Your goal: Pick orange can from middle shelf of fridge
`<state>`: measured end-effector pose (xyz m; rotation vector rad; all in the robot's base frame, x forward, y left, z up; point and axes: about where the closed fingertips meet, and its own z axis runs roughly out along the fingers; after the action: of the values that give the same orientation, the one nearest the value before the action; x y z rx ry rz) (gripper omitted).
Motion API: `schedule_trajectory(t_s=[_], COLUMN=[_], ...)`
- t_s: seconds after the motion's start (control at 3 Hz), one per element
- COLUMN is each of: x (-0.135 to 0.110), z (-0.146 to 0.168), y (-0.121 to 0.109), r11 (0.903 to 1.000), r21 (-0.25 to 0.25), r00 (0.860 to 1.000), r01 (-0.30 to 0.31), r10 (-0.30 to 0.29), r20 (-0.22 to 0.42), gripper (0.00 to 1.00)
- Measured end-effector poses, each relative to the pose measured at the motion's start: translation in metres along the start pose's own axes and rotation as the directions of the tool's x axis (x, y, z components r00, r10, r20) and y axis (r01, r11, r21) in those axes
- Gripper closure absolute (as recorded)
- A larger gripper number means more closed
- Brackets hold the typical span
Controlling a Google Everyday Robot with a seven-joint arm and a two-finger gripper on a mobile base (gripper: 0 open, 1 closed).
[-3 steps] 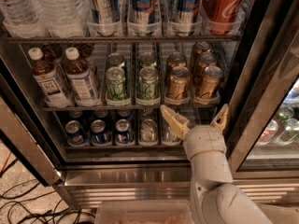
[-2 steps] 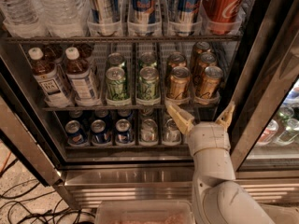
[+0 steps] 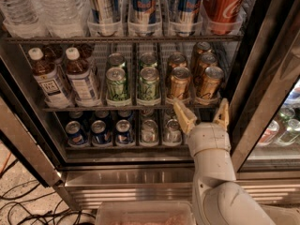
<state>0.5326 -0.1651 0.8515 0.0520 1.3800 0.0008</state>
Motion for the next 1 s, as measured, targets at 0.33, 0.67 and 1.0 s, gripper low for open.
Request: schedule_trajectory(t_s=[0.33,0.67,1.0], x=[0.0,0.0,0.0], z=[0.0,0.0,0.0], y=[0.0,0.0,0.0], r11=[1.0,1.0,1.0], r21=[0.0,0.0,0.0], r00=[1.0,1.0,1.0], r01=[0.0,0.0,0.0], r10=[0.0,0.0,0.0], r20=[0.0,0.0,0.0], gripper=[0.42,0.65,0.62])
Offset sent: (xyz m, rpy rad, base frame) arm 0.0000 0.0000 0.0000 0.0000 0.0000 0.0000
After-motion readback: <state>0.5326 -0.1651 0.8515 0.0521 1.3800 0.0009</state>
